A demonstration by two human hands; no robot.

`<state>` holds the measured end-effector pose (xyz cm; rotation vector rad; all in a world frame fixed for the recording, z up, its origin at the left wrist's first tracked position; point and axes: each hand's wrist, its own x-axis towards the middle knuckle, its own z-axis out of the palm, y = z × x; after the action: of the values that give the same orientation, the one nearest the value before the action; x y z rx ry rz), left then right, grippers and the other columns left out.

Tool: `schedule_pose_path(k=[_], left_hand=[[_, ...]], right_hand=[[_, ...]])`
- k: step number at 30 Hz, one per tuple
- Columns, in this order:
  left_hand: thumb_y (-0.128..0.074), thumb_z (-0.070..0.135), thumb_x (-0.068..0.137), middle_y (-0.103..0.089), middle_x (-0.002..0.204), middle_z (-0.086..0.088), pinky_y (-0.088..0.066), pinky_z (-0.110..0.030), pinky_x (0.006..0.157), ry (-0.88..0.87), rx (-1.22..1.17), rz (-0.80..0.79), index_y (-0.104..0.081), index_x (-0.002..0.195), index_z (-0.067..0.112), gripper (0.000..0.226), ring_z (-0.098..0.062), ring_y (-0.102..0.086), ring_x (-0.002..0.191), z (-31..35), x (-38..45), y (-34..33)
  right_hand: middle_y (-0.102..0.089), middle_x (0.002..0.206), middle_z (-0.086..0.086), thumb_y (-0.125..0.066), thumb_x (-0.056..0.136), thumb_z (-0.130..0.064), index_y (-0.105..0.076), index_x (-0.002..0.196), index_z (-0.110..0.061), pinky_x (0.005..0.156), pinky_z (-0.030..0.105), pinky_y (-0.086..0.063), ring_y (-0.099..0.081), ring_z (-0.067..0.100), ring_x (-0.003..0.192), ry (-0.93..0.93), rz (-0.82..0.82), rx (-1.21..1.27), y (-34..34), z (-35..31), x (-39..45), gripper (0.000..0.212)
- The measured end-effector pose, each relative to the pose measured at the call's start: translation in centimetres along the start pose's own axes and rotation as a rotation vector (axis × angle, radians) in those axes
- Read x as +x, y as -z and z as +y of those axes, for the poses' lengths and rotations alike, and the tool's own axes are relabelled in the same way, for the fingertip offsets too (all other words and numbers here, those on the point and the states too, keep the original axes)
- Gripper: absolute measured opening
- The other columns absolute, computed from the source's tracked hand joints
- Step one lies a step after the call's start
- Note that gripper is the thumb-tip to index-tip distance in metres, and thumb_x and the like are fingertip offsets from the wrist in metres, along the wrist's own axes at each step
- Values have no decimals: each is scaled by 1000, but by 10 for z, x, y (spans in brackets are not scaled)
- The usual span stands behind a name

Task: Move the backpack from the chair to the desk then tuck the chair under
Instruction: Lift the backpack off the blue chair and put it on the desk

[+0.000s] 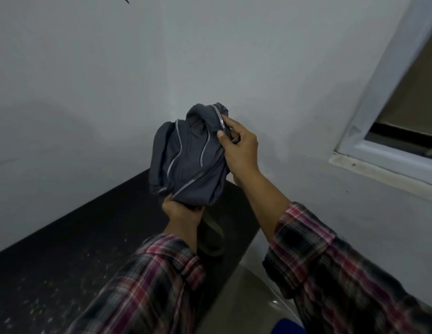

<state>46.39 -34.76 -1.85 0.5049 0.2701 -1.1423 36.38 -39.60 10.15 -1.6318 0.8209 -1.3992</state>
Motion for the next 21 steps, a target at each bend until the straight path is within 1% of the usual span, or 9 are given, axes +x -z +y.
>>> schedule_pose_path(k=[3, 6, 8, 9, 10, 13, 16, 18, 21], left_hand=[[-32, 21, 90, -63, 124, -14, -38, -50, 109, -111, -61, 46, -67, 102, 12, 37, -37, -55, 118, 24, 49, -8], [-29, 15, 91, -64, 112, -12, -40, -44, 107, -170, -3, 75, -62, 115, 8, 40, -31, -59, 102, 46, 91, -7], [-30, 13, 92, -63, 108, -10, -42, -40, 102, -192, 29, 117, -62, 109, 9, 37, -28, -59, 95, 52, 114, -3], [-34, 12, 91, -64, 107, -9, -44, -39, 99, -197, 36, 157, -63, 104, 10, 33, -29, -59, 95, 51, 125, 1], [-39, 11, 88, -64, 111, -10, -46, -40, 97, -203, 61, 207, -64, 108, 10, 32, -31, -59, 99, 49, 134, 6], [-49, 8, 77, -59, 130, -11, -46, -47, 102, -186, 207, 325, -51, 134, 14, 57, -35, -57, 117, 38, 157, 33], [-51, 7, 73, -55, 138, -15, -41, -53, 108, -176, 407, 391, -44, 139, 16, 66, -38, -53, 123, 22, 167, 53], [-49, 0, 75, -52, 140, -14, -39, -45, 110, -296, 521, 355, -37, 142, 16, 70, -33, -52, 123, 9, 172, 59], [-48, -7, 77, -51, 136, -10, -37, -28, 98, -396, 655, 283, -27, 147, 16, 77, -21, -50, 112, -11, 176, 64]], right_hand=[[-68, 120, 14, -60, 91, -4, -58, 131, -10, 98, 34, -53, -64, 22, 109, -69, -7, 96, -24, 33, 33, 41], [-68, 118, 15, -60, 91, -4, -56, 132, -12, 93, 30, -54, -65, 20, 104, -162, -2, 172, -38, 71, 53, 42], [-67, 118, 15, -61, 91, -4, -56, 131, -12, 91, 28, -55, -66, 19, 103, -222, 33, 205, -41, 102, 58, 41], [-68, 116, 12, -61, 91, -4, -57, 131, -12, 87, 25, -56, -66, 16, 100, -241, 65, 210, -41, 119, 57, 41], [-69, 113, 8, -61, 91, -5, -57, 130, -13, 84, 22, -55, -67, 11, 97, -261, 101, 212, -38, 136, 54, 40], [-70, 107, -5, -61, 90, -5, -57, 128, -16, 83, 20, -55, -68, 2, 93, -377, 197, 238, -25, 184, 36, 40], [-66, 119, 12, -60, 90, -2, -55, 130, -15, 84, 22, -54, -65, 11, 97, -514, 310, 261, -5, 224, 12, 43], [-62, 125, 16, -59, 90, -1, -52, 133, -13, 87, 25, -52, -63, 15, 101, -589, 391, 288, 10, 243, -1, 45], [-61, 126, 15, -57, 93, -4, -49, 136, -16, 93, 33, -50, -61, 21, 106, -679, 436, 237, 27, 263, -14, 46]])
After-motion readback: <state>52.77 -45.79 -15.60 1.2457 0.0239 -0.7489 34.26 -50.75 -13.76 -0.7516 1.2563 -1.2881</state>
